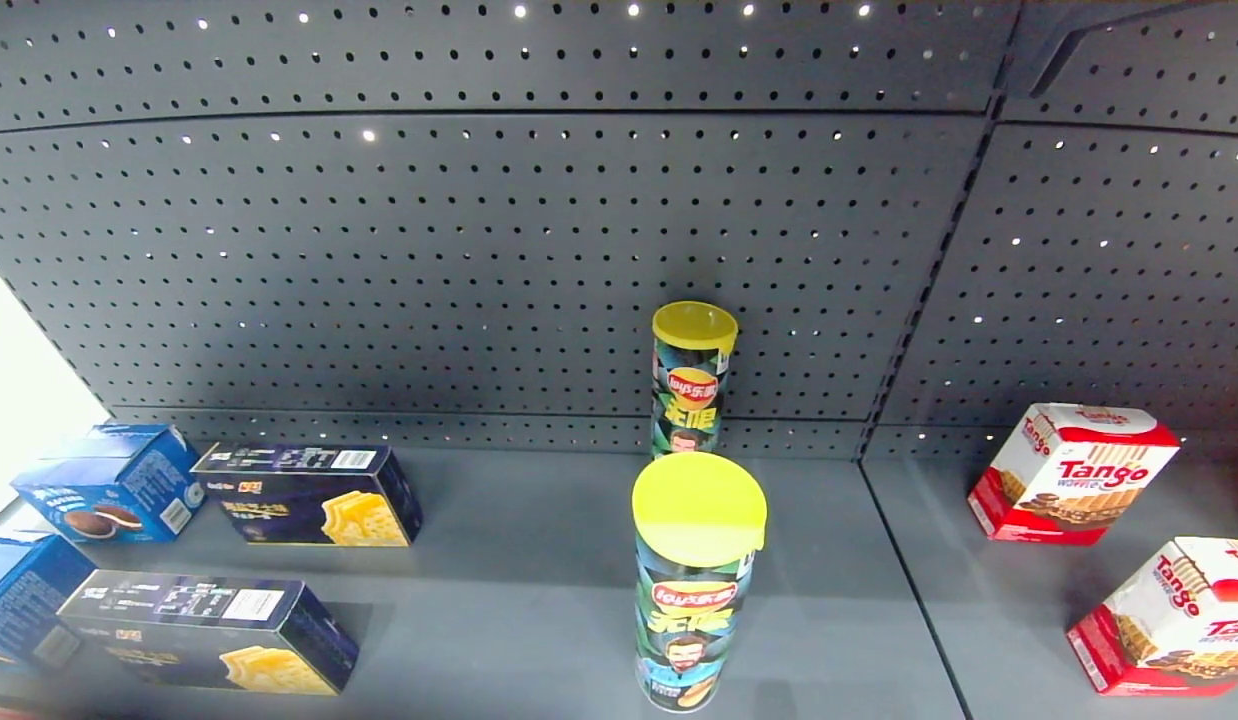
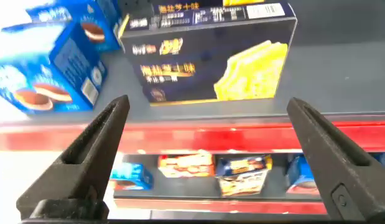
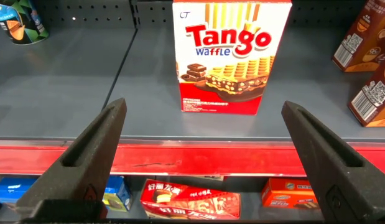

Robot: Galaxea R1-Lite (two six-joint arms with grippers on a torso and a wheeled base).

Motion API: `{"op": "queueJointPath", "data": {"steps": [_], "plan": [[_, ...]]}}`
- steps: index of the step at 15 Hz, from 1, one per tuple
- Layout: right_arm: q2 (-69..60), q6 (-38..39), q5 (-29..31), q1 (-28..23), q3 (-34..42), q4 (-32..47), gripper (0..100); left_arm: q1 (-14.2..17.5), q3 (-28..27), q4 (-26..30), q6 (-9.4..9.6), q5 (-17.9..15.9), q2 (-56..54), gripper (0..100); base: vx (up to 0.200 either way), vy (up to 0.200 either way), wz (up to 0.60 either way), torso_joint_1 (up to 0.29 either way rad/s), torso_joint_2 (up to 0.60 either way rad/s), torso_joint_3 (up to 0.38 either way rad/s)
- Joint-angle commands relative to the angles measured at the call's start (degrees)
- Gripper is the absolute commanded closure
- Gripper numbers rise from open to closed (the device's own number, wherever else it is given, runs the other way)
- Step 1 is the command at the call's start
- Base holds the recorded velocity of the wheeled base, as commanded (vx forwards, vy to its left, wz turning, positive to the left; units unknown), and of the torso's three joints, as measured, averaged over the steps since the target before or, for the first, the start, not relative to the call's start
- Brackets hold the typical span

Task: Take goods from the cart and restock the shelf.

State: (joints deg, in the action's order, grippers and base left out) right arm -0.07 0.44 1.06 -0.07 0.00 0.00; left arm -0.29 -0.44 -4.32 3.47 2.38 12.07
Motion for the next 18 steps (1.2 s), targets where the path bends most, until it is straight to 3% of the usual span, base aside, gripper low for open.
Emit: {"op": "queueJointPath", "data": {"steps": [1, 6, 8, 9, 11, 14, 18], "plan": [[0.07, 0.00, -0.01, -0.01, 0.00, 0.00, 0, 3.46, 0.44, 2.65, -1.28, -1.76, -5.56, 0, 0.000, 0.000, 0.00, 0.000, 0.00, 0.000], [0.07, 0.00, -0.01, -0.01, 0.00, 0.00, 0, 2.93, 0.44, 4.49, -1.28, -4.31, -7.59, 0, 0.000, 0.000, 0.00, 0.000, 0.00, 0.000], [0.07, 0.00, -0.01, -0.01, 0.00, 0.00, 0, -2.34, 0.44, 4.49, -1.19, -4.57, -7.59, 0, 0.000, 0.000, 0.00, 0.000, 0.00, 0.000], [0.07, 0.00, -0.01, -0.01, 0.00, 0.00, 0, -2.26, 0.35, 4.58, -1.28, -4.57, -7.59, 0, 0.000, 0.000, 0.00, 0.000, 0.00, 0.000], [0.07, 0.00, -0.01, -0.01, 0.00, 0.00, 0, 1.08, 0.44, 4.40, -1.45, -4.31, -9.87, 0, 0.000, 0.000, 0.00, 0.000, 0.00, 0.000], [0.07, 0.00, -0.01, -0.01, 0.00, 0.00, 0, 0.56, 0.44, 4.40, -1.10, -4.05, -11.72, 0, 0.000, 0.000, 0.00, 0.000, 0.00, 0.000], [0.07, 0.00, -0.01, -0.01, 0.00, 0.00, 0, 0.56, 0.44, 4.32, -3.65, -2.03, -11.81, 0, 0.000, 0.000, 0.00, 0.000, 0.00, 0.000]]}}
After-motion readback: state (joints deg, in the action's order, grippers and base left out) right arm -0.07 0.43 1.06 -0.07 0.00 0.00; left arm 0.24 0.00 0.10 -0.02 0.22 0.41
